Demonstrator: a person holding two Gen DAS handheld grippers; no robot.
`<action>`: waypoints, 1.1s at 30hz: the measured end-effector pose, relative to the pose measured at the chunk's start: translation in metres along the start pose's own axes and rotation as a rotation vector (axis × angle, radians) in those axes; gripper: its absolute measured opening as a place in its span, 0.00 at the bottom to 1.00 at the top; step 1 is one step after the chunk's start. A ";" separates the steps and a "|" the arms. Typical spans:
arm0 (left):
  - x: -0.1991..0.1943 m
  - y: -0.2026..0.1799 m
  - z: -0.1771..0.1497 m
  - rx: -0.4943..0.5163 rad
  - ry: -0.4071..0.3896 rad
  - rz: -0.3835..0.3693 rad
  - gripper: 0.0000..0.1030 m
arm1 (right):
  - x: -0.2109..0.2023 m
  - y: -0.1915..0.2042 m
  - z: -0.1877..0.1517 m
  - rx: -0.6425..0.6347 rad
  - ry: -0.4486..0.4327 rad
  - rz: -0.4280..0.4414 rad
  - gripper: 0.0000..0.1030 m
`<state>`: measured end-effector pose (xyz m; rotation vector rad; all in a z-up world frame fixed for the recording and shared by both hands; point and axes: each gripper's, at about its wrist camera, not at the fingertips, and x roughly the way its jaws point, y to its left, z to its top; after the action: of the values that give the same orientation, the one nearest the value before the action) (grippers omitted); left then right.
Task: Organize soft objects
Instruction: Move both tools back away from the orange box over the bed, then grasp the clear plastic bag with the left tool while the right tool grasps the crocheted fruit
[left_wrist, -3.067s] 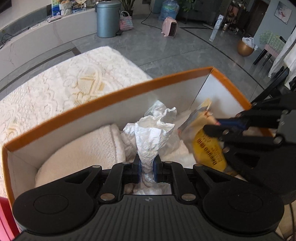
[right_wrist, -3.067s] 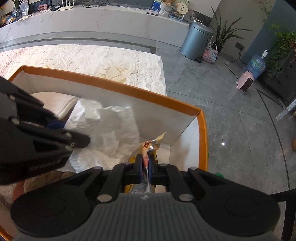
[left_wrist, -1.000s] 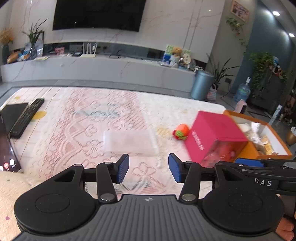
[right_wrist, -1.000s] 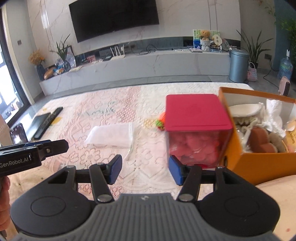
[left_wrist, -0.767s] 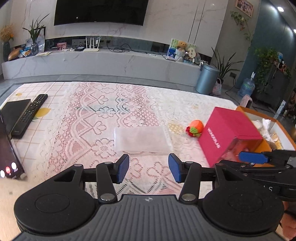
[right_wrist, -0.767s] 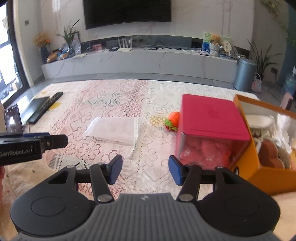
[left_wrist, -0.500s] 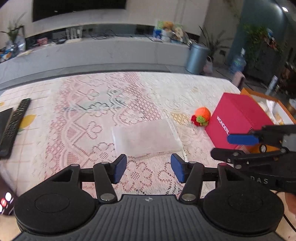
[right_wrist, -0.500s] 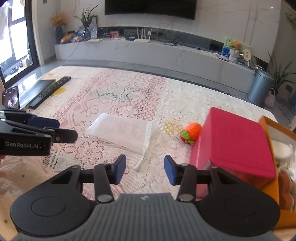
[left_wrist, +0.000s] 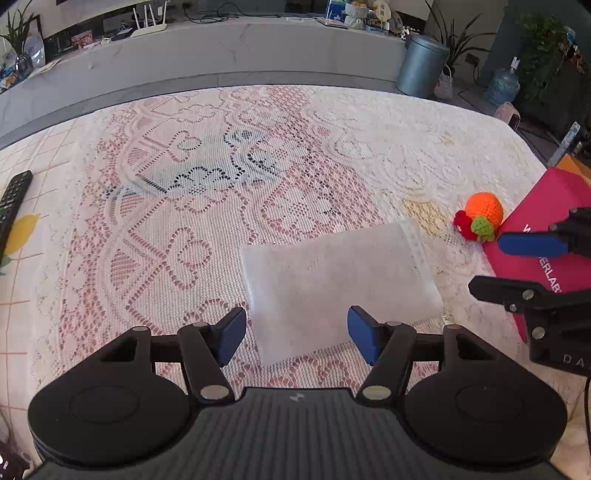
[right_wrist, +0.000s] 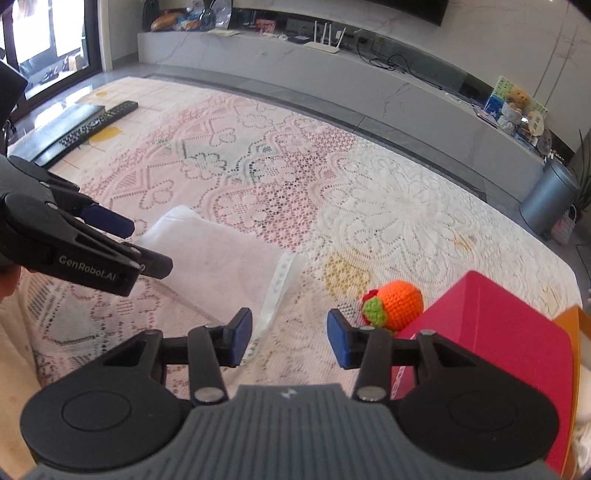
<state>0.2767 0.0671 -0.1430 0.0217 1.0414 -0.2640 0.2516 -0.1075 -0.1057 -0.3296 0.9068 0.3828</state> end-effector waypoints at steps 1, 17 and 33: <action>0.002 -0.001 0.000 0.003 0.007 -0.007 0.72 | 0.002 -0.001 0.001 -0.006 0.005 0.000 0.43; -0.009 -0.010 0.003 0.064 -0.108 0.095 0.02 | 0.021 -0.018 0.039 -0.195 0.144 -0.040 0.51; -0.019 -0.011 0.005 0.062 -0.147 0.054 0.02 | 0.083 -0.030 0.059 -0.339 0.441 -0.157 0.54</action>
<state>0.2698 0.0599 -0.1231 0.0848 0.8853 -0.2447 0.3531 -0.0936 -0.1356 -0.8144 1.2383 0.3223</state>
